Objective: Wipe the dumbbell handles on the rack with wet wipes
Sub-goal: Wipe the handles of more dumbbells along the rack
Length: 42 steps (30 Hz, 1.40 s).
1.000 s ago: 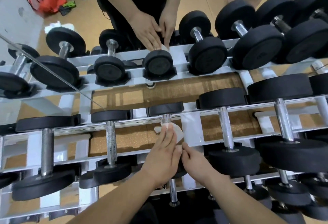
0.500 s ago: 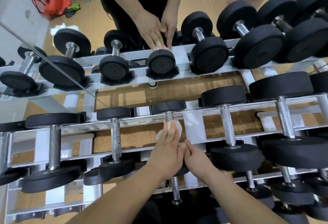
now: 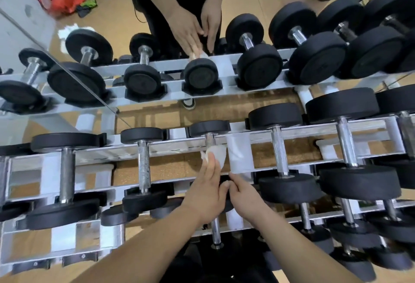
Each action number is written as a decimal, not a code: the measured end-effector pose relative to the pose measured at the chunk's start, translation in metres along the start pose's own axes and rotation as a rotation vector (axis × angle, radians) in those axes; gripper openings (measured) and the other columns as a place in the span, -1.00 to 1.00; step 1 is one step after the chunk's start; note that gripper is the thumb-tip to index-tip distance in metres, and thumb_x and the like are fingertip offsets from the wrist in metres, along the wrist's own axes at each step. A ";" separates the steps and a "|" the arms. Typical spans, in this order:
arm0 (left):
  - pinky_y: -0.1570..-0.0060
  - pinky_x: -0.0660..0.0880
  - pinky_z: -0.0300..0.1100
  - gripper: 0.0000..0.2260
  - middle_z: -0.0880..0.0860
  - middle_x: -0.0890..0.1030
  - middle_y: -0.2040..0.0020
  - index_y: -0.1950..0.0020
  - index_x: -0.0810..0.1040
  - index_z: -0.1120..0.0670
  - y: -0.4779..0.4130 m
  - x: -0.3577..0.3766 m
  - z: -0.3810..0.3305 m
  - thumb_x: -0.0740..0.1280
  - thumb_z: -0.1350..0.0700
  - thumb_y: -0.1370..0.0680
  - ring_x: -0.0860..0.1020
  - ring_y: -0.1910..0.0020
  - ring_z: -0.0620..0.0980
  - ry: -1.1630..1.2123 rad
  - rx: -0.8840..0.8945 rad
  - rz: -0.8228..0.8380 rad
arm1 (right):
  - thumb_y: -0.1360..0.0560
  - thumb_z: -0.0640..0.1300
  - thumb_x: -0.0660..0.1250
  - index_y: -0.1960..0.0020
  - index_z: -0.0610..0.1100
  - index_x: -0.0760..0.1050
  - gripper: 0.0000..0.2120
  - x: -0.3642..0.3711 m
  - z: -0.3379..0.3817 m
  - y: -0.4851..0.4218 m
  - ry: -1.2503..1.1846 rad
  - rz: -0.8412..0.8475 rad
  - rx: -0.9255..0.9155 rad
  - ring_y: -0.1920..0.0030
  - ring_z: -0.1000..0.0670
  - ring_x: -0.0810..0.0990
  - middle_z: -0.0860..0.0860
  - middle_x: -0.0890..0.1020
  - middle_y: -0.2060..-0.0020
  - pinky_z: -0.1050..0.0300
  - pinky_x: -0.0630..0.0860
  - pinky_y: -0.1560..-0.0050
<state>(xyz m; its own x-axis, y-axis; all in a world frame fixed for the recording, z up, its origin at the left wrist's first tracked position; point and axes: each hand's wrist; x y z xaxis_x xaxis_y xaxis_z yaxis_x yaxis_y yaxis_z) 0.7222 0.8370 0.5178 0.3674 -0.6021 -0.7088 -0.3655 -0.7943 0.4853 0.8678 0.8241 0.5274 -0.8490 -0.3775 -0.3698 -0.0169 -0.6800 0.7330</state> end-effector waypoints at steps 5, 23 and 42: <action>-0.50 0.25 -0.09 -0.44 0.00 -0.16 -0.70 -0.67 0.12 0.05 0.021 -0.002 -0.010 -0.07 -0.20 -0.73 0.17 -0.63 0.00 0.096 -0.124 0.097 | -0.72 -0.18 0.12 -0.51 -0.04 0.44 -0.61 -0.005 -0.004 0.010 -0.005 0.072 -0.036 -0.36 0.04 0.50 -0.01 0.54 -0.41 0.33 0.37 -0.28; -0.15 0.50 -0.02 -0.66 0.16 0.61 -0.23 -0.27 0.53 0.06 0.027 0.005 -0.058 0.12 -0.09 -0.67 0.57 -0.21 0.20 -0.103 -0.384 -0.115 | -0.57 -0.28 0.22 -0.15 0.07 0.62 -0.66 -0.042 -0.046 0.036 -0.185 0.097 -0.050 -0.23 -0.05 0.60 -0.04 0.65 -0.24 -0.01 0.46 -0.43; -0.04 0.62 0.05 -0.83 0.17 0.74 -0.02 -0.18 0.65 0.13 0.080 -0.041 -0.134 0.41 0.11 -0.63 0.68 0.05 0.07 1.410 -0.240 -0.276 | -0.65 0.00 0.37 -0.36 -0.16 0.54 -0.64 -0.114 0.011 0.112 -0.711 0.244 -0.018 -0.22 -0.18 0.69 -0.15 0.71 -0.19 -0.11 0.59 -0.32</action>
<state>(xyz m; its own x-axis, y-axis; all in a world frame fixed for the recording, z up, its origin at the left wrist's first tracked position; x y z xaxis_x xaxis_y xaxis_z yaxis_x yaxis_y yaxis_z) 0.7927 0.7873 0.6541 0.9700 0.1030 0.2202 -0.0490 -0.8042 0.5923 0.9574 0.7981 0.6577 -0.9640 -0.0257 0.2647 0.2189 -0.6415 0.7352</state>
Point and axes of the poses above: each hand's wrist, its own y-axis away from the middle knuckle, its own x-axis out of the palm, z = x × y
